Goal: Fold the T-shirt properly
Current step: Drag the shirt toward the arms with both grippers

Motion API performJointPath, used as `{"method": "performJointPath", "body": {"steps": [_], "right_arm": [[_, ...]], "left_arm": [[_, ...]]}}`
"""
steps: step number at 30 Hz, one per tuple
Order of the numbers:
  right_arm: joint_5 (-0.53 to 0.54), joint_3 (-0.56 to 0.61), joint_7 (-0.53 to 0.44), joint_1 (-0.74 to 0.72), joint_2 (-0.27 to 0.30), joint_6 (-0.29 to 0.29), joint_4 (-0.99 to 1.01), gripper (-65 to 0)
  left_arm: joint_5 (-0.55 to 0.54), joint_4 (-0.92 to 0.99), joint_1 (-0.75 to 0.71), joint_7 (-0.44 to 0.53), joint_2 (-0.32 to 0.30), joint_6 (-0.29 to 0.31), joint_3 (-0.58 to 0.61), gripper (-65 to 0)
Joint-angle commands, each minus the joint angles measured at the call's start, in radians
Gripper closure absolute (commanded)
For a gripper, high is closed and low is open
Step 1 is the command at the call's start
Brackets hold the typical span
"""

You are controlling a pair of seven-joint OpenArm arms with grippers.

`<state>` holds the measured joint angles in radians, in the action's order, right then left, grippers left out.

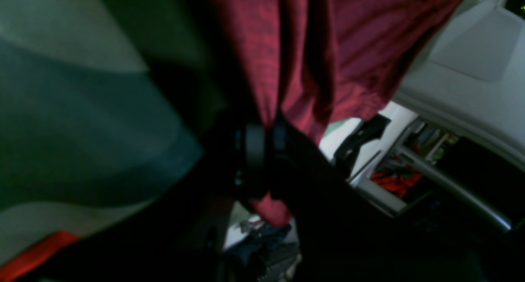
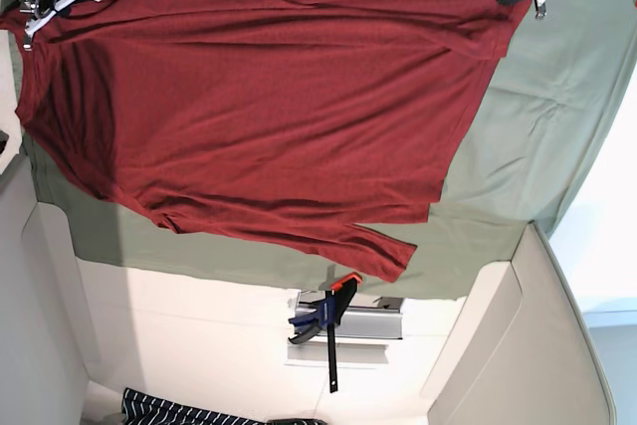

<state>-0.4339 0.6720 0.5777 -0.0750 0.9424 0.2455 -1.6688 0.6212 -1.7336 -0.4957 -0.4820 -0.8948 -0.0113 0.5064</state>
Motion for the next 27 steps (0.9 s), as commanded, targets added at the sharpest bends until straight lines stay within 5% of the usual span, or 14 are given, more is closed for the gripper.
{"method": "performJointPath", "body": {"steps": [1, 15, 27], "right_arm": [[-0.01, -0.011, 0.026, -0.01, 0.028, -0.014, -0.016, 0.0], [-0.083, -0.013, 0.083, 0.155, 0.028, -0.042, -0.092, 0.0], [-0.181, -0.046, 0.163, 0.323, 0.053, -0.094, -0.195, 0.0]], "left_arm": [[0.009, -0.01, -0.011, -0.019, -0.02, -0.007, -0.023, 0.0], [0.009, -0.15, -0.209, -0.019, -0.02, -0.007, -0.231, 0.0], [0.079, -0.174, -0.3, -0.032, -0.019, -0.049, -0.253, 0.0]]}}
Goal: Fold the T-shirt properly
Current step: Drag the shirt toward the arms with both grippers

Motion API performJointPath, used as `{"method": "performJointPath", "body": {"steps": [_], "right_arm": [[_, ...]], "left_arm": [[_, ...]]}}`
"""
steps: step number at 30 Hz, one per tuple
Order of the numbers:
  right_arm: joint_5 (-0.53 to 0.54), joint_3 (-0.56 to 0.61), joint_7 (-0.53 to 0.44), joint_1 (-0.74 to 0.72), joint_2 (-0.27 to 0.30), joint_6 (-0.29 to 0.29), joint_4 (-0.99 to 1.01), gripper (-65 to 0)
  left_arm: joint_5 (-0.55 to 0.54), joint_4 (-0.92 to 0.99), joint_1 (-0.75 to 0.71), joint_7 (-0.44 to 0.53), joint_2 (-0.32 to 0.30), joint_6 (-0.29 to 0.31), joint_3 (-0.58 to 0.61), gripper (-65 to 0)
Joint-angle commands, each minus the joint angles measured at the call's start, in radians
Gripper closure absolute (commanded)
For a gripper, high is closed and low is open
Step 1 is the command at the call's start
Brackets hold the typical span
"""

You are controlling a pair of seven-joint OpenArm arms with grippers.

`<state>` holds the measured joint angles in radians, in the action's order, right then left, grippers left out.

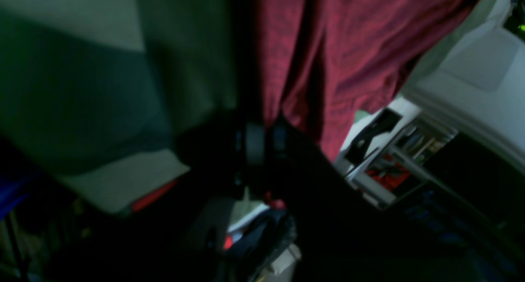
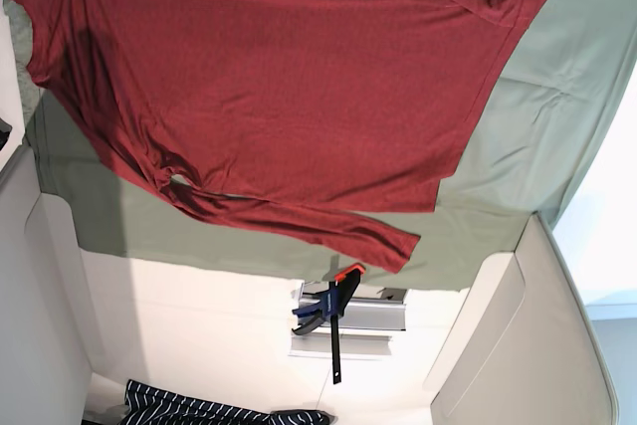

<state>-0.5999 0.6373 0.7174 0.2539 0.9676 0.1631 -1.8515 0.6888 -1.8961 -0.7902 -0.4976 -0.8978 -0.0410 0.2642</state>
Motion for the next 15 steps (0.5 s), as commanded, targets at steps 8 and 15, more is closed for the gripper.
{"method": "performJointPath", "body": {"steps": [8, 15], "right_arm": [[-0.025, -0.148, 0.029, 0.132, 0.028, -0.011, -0.053, 0.0], [-0.026, -0.252, 0.047, 0.259, 0.027, -0.01, -0.126, 0.0]], "left_arm": [[0.027, -0.037, -0.031, -0.034, -0.016, -0.019, -0.01, 0.0], [0.031, -0.064, -0.064, -0.05, -0.016, -0.019, -0.01, 0.0]]}}
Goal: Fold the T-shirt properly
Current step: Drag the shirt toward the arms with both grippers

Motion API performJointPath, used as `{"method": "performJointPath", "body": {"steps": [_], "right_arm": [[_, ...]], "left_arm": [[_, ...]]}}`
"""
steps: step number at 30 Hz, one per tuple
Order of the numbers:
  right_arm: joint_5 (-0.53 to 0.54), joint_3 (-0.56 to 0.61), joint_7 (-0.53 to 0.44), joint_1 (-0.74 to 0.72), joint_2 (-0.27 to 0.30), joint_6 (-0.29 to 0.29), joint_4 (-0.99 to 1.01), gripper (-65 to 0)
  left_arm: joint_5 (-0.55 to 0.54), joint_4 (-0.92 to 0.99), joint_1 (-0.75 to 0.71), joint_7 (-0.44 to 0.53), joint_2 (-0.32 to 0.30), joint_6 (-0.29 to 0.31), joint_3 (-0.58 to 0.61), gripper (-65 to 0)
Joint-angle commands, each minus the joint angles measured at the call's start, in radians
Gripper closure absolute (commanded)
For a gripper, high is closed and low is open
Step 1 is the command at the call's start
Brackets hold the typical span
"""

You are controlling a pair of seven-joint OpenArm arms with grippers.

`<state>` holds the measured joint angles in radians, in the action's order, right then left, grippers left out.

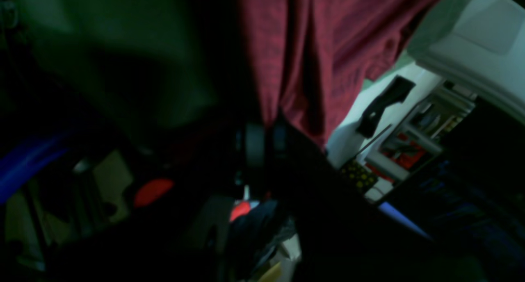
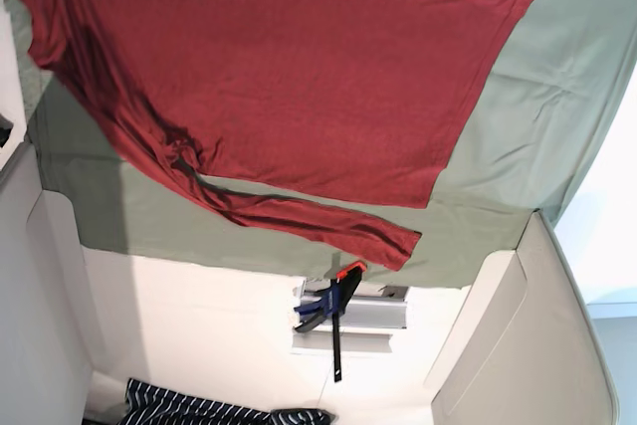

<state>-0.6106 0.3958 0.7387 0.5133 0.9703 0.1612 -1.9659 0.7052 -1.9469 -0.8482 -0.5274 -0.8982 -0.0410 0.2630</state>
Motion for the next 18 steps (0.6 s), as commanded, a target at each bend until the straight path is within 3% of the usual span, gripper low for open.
{"method": "performJointPath", "body": {"steps": [1, 10, 18], "right_arm": [[-0.015, -0.019, 0.025, 0.011, 0.025, -0.008, -0.017, 0.0], [-0.018, -0.03, 0.071, 0.033, 0.025, -0.008, -0.027, 0.0], [-0.032, -0.03, 0.045, 0.026, 0.024, -0.008, -0.029, 0.0]], "left_arm": [[0.018, -0.016, -0.012, -0.024, -0.016, -0.019, -0.009, 0.0], [0.018, -0.025, -0.023, -0.054, -0.016, -0.019, -0.009, 0.0], [0.036, -0.088, -0.021, -0.052, -0.016, -0.019, -0.009, 0.0]]}}
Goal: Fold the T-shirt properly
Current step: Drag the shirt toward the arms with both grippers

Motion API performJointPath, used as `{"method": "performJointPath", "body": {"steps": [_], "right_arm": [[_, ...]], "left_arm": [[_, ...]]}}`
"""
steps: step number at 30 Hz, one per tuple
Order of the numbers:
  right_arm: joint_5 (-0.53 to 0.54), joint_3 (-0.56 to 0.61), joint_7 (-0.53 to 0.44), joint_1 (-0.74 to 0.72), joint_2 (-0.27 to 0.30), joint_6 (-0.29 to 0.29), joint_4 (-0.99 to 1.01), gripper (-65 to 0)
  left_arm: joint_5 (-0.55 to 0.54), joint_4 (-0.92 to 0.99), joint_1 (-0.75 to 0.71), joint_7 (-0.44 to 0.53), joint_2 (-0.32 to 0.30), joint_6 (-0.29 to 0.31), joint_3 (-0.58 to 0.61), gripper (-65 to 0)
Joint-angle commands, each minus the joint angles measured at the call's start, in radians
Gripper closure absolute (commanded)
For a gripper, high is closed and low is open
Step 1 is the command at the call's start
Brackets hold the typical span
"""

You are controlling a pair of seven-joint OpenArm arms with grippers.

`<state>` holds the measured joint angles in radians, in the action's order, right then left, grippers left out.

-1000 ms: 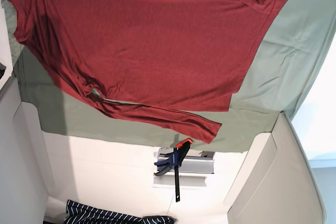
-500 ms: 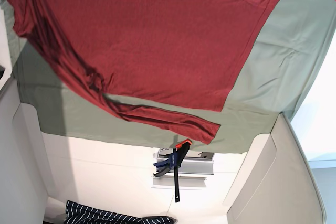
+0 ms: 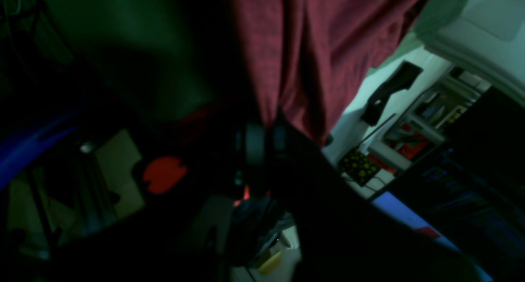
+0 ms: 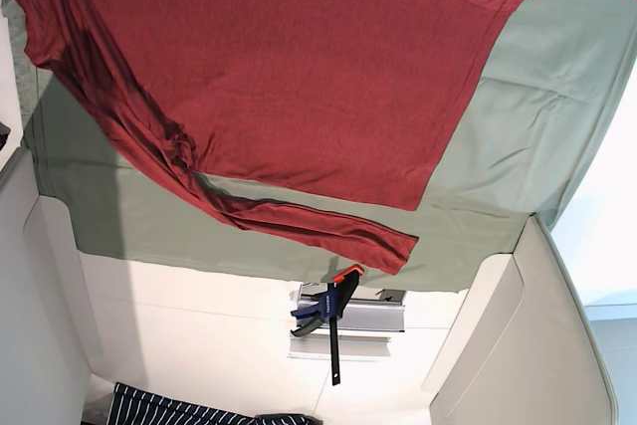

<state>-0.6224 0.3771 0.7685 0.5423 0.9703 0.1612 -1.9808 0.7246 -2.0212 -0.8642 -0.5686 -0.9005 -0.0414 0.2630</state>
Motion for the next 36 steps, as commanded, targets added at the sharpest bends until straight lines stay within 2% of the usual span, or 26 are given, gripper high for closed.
{"method": "performJointPath", "body": {"steps": [1, 6, 11, 17, 21, 27, 31, 36], "right_arm": [[-0.022, -0.011, 0.006, -0.005, 0.024, -0.008, -0.014, 0.0], [0.02, -0.011, -0.025, -0.065, 0.01, 0.002, -0.014, 0.0], [0.135, -0.011, -0.077, -0.15, -0.01, 0.099, -0.014, 0.0], [0.196, -0.011, -0.089, -0.223, -0.039, 0.142, -0.01, 0.0], [0.227, -0.011, -0.105, -0.237, -0.043, 0.151, 0.0, 0.0], [0.226, -0.011, -0.125, -0.243, -0.043, 0.151, 0.062, 0.0], [0.233, -0.011, -0.133, -0.29, -0.043, 0.15, 0.103, 0.0], [0.296, -0.011, -0.143, -0.375, -0.043, 0.167, 0.135, 0.0]], "left_arm": [[0.017, -0.021, -0.004, -0.008, -0.014, -0.018, -0.009, 0.0], [0.017, -0.027, 0.003, -0.004, -0.014, -0.018, -0.009, 0.0], [0.017, -0.026, 0.003, -0.004, -0.014, -0.018, -0.009, 0.0], [-0.02, -0.026, 0.051, -0.004, -0.014, -0.018, -0.009, 0.0], [-0.088, -0.025, 0.111, -0.004, -0.014, 0.013, -0.009, 0.0], [-0.163, -0.021, 0.19, 0.012, -0.014, 0.014, -0.009, 0.0], [-0.218, -0.002, 0.242, 0.023, -0.014, 0.054, -0.009, 0.0], [-0.248, 0.048, 0.289, 0.044, -0.014, 0.055, -0.009, 0.0]]}}
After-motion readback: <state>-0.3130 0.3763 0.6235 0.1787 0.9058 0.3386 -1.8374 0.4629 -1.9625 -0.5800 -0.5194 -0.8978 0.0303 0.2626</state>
